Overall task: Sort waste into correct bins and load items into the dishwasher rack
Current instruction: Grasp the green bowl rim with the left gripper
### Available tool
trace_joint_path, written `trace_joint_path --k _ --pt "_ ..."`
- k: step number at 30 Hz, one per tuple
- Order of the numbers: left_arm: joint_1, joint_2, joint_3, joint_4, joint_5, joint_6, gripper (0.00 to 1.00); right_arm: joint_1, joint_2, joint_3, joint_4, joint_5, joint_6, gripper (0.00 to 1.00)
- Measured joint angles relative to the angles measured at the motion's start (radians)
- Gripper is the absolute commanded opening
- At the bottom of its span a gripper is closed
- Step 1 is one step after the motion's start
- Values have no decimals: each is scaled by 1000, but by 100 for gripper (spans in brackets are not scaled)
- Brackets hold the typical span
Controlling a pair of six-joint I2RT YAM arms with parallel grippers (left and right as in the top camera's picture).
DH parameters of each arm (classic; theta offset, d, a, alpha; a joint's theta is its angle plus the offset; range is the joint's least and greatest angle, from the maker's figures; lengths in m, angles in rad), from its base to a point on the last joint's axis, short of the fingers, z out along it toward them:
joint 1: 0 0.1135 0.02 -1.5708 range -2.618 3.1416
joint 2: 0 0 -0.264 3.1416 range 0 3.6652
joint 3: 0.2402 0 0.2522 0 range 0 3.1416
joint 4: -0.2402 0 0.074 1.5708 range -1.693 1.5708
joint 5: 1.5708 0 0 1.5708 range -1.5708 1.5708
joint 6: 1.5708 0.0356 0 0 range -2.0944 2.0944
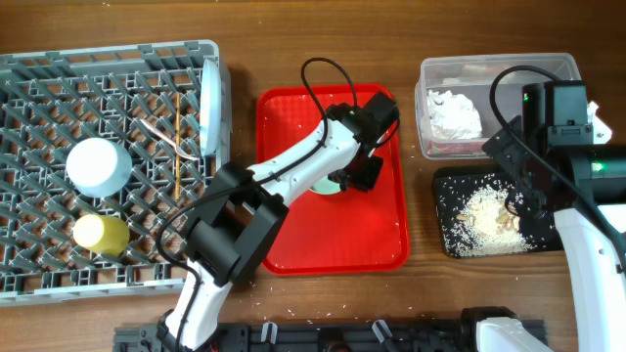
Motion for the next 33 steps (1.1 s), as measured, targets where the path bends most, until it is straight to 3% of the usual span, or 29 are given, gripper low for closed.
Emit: trace_joint_path --k 4,17,33 --pt "0 0 0 0 0 0 34 0 0 0 0 0 0 100" --pt "0 0 0 0 0 0 8 0 0 0 0 0 0 100" --pt "-2 -4 1 -1 -23 -2 4 0 0 0 0 0 0 100"
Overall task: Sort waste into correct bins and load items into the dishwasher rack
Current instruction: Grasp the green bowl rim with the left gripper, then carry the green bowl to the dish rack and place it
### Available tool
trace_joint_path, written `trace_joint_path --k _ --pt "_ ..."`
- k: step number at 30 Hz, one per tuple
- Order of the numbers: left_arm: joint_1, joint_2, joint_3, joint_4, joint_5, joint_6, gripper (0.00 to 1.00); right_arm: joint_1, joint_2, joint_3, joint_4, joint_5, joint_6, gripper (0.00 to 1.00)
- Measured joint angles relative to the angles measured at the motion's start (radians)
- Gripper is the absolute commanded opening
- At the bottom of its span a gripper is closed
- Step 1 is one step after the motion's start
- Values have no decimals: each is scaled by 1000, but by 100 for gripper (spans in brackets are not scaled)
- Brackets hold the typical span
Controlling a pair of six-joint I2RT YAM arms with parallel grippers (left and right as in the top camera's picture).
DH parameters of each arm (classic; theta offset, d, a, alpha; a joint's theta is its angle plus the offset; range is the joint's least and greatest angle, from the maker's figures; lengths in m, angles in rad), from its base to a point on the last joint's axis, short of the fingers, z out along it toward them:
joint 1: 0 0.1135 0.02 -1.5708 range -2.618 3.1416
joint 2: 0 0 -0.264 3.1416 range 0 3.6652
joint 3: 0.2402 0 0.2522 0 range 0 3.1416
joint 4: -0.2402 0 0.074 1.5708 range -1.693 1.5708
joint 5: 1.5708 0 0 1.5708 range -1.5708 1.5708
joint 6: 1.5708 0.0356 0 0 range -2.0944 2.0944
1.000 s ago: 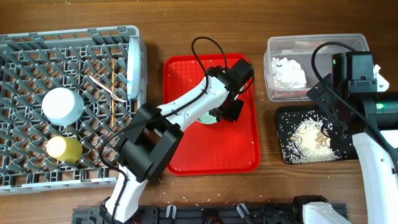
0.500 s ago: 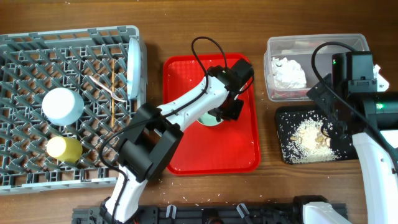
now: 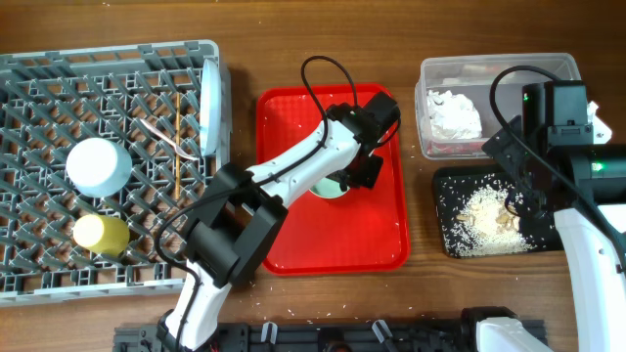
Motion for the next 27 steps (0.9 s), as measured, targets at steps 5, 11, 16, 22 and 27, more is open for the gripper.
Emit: trace_joint_path --k 5,11,16,22,27 --pt "0 0 0 0 0 0 4 0 0 0 0 0 0 100" --pt "0 0 0 0 0 0 4 0 0 0 0 0 0 100" --pt "0 0 2 -13 0 0 4 0 0 0 0 0 0 100" --pt "0 -29 2 -50 0 0 4 0 0 0 0 0 0 100" --pt "0 -70 -1 -69 27 -2 4 0 0 0 0 0 0 99"
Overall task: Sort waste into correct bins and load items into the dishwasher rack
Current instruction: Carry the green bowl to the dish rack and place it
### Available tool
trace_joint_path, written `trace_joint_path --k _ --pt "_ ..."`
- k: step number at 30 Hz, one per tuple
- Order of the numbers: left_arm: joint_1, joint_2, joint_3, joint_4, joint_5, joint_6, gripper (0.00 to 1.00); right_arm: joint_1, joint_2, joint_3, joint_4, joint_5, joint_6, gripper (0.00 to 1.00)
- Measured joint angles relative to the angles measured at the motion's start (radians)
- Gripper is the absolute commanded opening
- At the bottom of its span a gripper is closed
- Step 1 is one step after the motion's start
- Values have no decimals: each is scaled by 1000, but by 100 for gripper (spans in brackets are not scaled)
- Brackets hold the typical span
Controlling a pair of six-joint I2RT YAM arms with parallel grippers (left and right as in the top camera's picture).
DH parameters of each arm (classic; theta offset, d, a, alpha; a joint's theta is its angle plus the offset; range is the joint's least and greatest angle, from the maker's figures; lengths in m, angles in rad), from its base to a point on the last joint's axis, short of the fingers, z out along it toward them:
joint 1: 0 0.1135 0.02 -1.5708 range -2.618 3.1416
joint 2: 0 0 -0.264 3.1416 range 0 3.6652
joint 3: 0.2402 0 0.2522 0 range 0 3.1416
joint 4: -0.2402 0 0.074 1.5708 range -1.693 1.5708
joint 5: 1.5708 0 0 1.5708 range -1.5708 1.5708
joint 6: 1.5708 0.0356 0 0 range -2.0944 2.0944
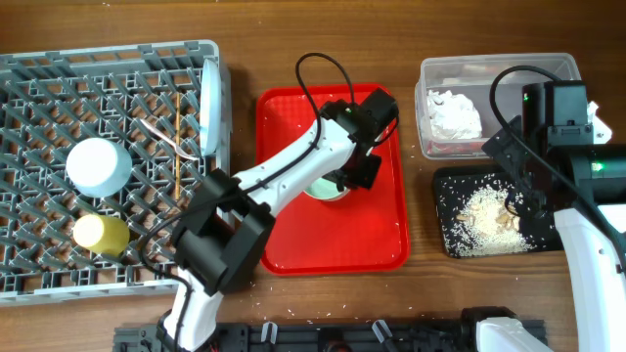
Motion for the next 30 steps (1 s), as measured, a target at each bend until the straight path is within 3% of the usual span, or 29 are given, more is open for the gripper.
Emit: trace_joint_path --k 6,23,30 --pt "0 -100 -2 -2 71 -14 4 0 0 0 0 0 0 100" --pt "9 -283 -2 -25 82 -46 4 0 0 0 0 0 0 100" --pt "168 -513 -4 -28 165 -66 4 0 0 0 0 0 0 100"
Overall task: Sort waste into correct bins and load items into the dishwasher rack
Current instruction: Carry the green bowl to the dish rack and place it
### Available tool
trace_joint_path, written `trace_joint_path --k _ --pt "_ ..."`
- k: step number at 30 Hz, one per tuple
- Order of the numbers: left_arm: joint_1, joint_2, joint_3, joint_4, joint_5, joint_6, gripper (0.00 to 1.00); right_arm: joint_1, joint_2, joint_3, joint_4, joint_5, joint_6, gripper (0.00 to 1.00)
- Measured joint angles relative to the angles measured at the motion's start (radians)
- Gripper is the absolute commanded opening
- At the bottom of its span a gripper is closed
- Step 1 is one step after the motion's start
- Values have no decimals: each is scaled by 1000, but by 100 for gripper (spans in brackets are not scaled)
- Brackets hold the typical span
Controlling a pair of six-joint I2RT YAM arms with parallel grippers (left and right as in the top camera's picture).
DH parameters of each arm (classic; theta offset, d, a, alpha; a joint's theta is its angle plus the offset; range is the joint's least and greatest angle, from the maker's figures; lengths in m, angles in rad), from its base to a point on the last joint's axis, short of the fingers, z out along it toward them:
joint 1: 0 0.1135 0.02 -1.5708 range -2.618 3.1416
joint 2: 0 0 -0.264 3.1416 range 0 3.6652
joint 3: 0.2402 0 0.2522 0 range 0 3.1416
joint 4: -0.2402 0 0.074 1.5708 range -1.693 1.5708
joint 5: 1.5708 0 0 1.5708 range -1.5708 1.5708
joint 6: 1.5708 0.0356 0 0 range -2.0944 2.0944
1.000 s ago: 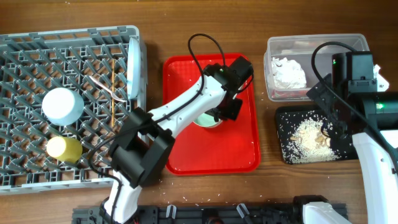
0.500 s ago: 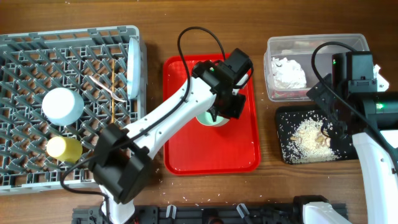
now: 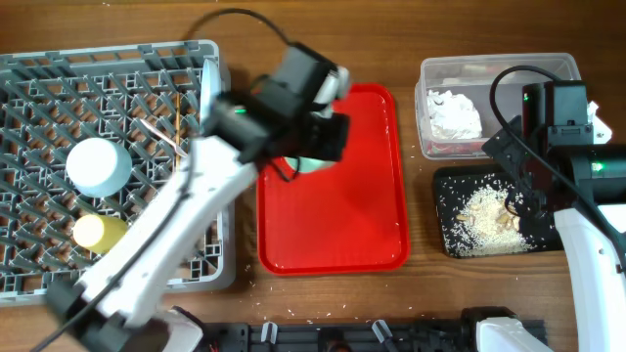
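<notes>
My left gripper [image 3: 325, 139] hangs raised over the left edge of the red tray [image 3: 342, 225], shut on a pale green round dish [image 3: 311, 164] that shows only partly beneath it. The grey dishwasher rack [image 3: 39, 279] at the left holds a light blue bowl [image 3: 98, 164], a yellow cup [image 3: 101, 233], an upright plate [image 3: 210, 98] and a thin utensil [image 3: 164, 135]. Over the black bin [image 3: 452, 186] of rice scraps, my right gripper [image 3: 515, 202] is mostly hidden by its own arm.
A clear container [image 3: 489, 66] with crumpled white tissue [image 3: 454, 112] stands at the back right, behind the black bin. Rice grains lie scattered on the wood around the tray and the bins. The arm bases sit along the table's front edge.
My left arm has risen and swung left, with the pale green dish now up off the tray's middle and held near the tray's left edge. The right arm has not moved.
Across the three earlier moments my left gripper stayed low on the pale green dish in the middle of the red tray, shifting only slightly. Now the dish is lifted and sits close to the rack. My right arm stayed over the black bin throughout.
</notes>
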Motion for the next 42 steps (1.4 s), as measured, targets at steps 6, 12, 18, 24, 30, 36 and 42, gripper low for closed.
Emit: trace_joint_path --k 6,12,18,24,30,36,42 --pt "185 -189 0 12 60 0 4 0 0 0 0 0 0 100" --pt "463 -230 -1 82 166 0 4 0 0 0 0 0 0 100" --pt "718 -155 -2 326 293 -3 4 0 0 0 0 0 0 100" --pt "802 33 -2 443 318 -3 4 0 0 0 0 0 0 100" --pt "906 201 -2 485 331 -19 4 0 0 0 0 0 0 100" --pt "1013 331 -2 514 480 -30 4 0 0 0 0 0 0 100" --pt "1048 451 -2 542 592 -33 4 0 0 0 0 0 0 100"
